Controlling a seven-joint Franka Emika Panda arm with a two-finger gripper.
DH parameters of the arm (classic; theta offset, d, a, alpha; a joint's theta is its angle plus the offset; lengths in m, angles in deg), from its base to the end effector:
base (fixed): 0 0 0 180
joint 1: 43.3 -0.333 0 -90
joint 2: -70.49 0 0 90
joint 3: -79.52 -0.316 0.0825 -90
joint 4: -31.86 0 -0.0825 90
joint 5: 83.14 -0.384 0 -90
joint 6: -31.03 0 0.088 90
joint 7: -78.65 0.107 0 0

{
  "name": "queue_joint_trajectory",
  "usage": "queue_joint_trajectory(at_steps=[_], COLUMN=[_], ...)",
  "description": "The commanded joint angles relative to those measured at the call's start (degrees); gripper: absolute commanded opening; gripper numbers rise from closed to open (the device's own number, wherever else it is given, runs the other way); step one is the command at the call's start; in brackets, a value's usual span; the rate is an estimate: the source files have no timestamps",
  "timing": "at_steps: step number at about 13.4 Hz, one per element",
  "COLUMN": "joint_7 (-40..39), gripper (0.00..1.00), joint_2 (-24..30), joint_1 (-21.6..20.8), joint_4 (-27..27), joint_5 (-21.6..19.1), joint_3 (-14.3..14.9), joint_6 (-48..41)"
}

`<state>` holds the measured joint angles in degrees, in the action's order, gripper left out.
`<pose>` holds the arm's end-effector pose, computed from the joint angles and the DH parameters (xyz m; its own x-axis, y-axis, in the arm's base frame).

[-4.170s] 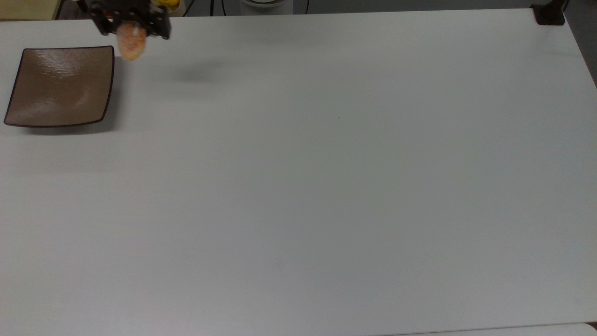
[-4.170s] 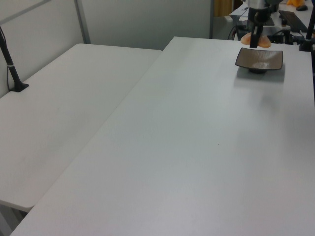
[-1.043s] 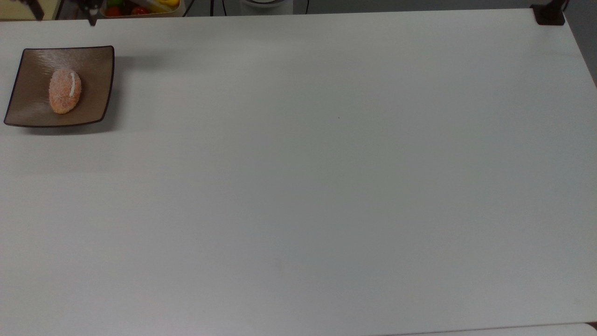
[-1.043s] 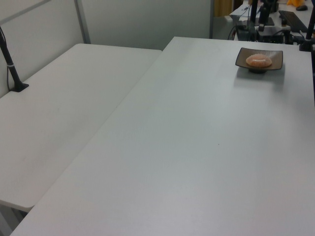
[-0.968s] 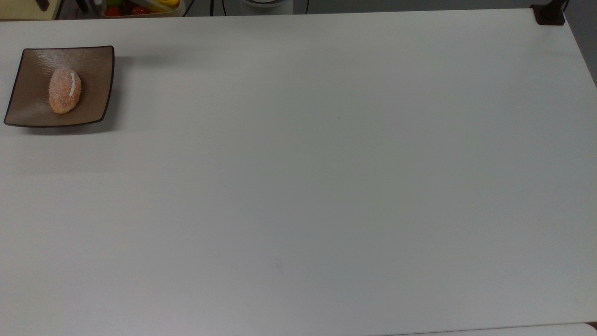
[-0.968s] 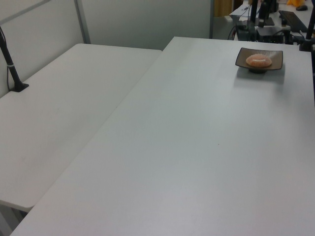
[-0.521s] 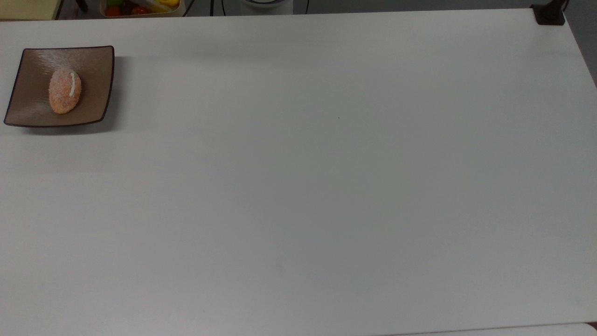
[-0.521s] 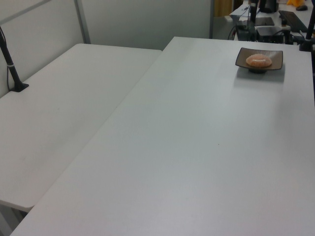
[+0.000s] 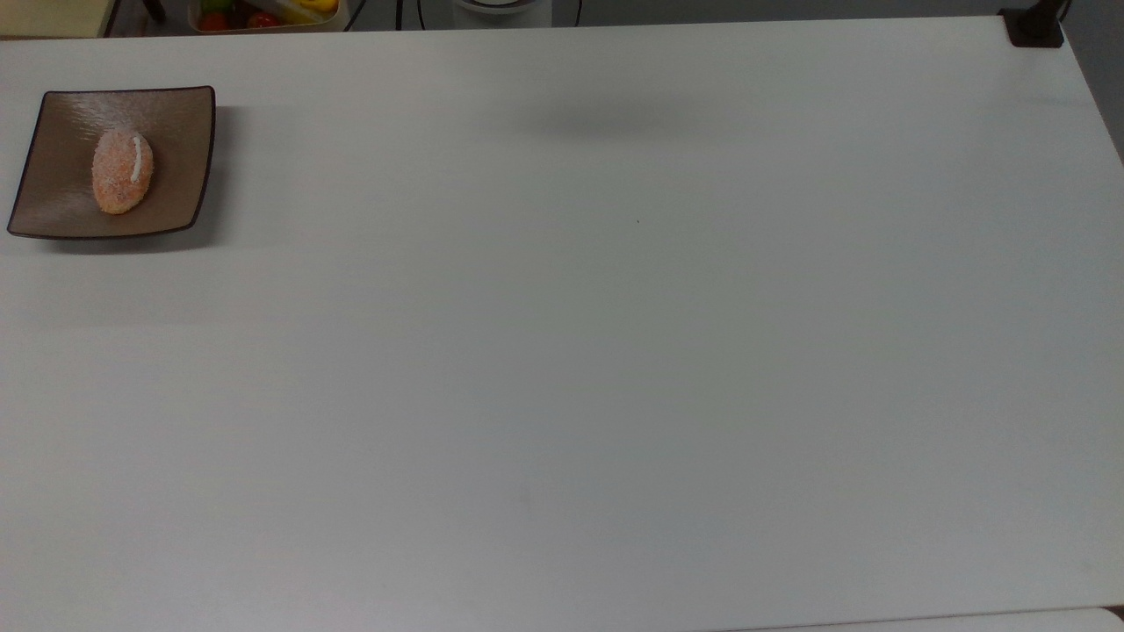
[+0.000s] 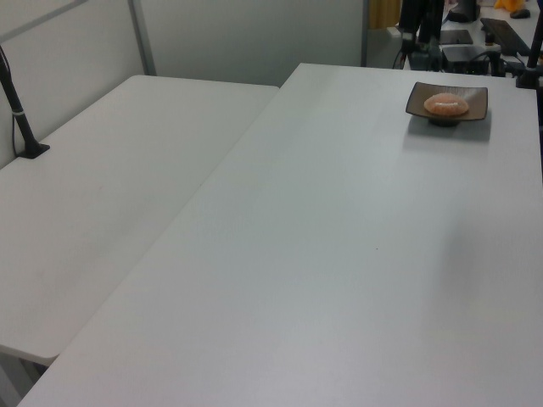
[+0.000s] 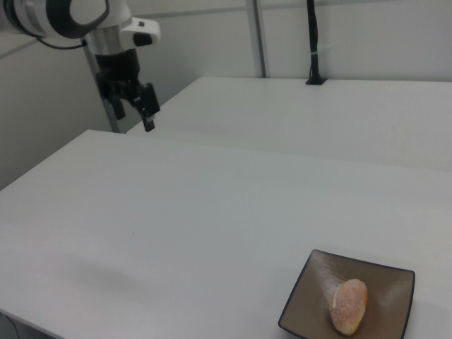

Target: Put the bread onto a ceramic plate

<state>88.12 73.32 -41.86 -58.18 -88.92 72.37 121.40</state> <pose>0.5363 0.0663 0.6521 0.9971 -0.0654 0.0384 -0.0612 -0.9929 -0.1022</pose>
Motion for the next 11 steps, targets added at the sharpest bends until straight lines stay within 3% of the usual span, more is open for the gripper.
queue_joint_trajectory(at_steps=[1, 3, 5, 11], joint_7=[-3.7, -10.0, -17.9, -17.9], gripper=[1.00, 1.00, 1.00, 1.00], joint_2=[0.4, 0.2, -0.3, -0.4], joint_1=[-3.8, -4.0, -4.0, -4.4], joint_4=[-3.8, -4.0, -3.7, -3.7], joint_5=[0.4, 0.5, -0.1, 0.5], joint_3=[0.7, 2.0, 5.1, 5.2], joint_6=[3.9, 4.8, 5.9, 6.2])
